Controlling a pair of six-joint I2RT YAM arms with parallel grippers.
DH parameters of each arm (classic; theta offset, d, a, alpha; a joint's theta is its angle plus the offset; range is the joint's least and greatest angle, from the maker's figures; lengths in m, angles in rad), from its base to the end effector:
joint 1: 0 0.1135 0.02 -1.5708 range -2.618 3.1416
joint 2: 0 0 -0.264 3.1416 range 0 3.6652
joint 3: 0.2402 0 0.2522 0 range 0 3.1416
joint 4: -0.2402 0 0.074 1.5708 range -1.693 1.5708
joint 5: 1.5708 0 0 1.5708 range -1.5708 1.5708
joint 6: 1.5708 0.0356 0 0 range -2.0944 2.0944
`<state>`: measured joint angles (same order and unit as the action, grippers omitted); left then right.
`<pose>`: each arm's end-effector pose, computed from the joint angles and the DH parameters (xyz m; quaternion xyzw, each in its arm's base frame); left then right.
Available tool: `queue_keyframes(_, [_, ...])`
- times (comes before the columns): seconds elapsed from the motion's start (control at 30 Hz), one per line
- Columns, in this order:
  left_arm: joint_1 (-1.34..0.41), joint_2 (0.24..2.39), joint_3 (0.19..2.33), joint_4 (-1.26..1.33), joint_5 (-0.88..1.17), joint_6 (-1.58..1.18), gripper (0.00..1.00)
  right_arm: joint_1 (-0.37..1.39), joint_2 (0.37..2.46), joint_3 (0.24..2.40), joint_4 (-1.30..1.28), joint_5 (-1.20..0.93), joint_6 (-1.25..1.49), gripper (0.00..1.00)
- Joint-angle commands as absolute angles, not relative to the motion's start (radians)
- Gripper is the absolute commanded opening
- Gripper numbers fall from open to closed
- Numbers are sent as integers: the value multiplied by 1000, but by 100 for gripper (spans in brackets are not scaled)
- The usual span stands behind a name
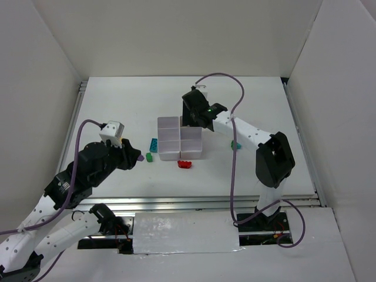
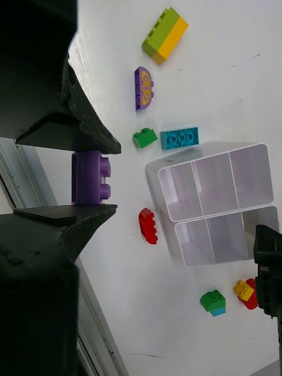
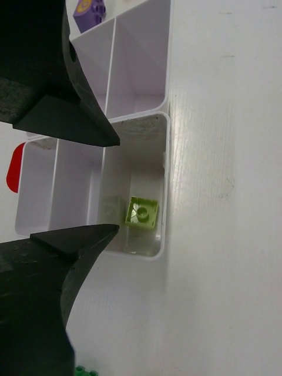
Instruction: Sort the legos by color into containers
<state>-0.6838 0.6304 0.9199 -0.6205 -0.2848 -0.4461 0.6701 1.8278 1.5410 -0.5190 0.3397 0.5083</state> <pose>0.1045 -0.0723 0.3614 0.0137 0.8098 -0.2103 0.5476 0.3315 0.2475 0.2795 -0.0110 0.9165 0.0740 0.3930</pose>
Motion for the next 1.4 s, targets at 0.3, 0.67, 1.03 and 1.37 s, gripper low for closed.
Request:
queue_keyframes(0.3, [-672, 611, 925, -516, -97, -400, 0, 750, 1388, 1189, -180, -364, 307, 77])
queue_keyframes(0.67, [-670, 610, 856, -178, 613, -415, 0, 883, 1088, 965, 75, -801, 341, 89])
queue_keyframes(1.03, [-670, 623, 819, -22, 733, -483, 0, 925, 1081, 956, 132, -836, 374, 84])
queue_keyframes(1.37, [-670, 617, 811, -9, 696, -497, 0, 950, 1098, 945, 169, -865, 374, 57])
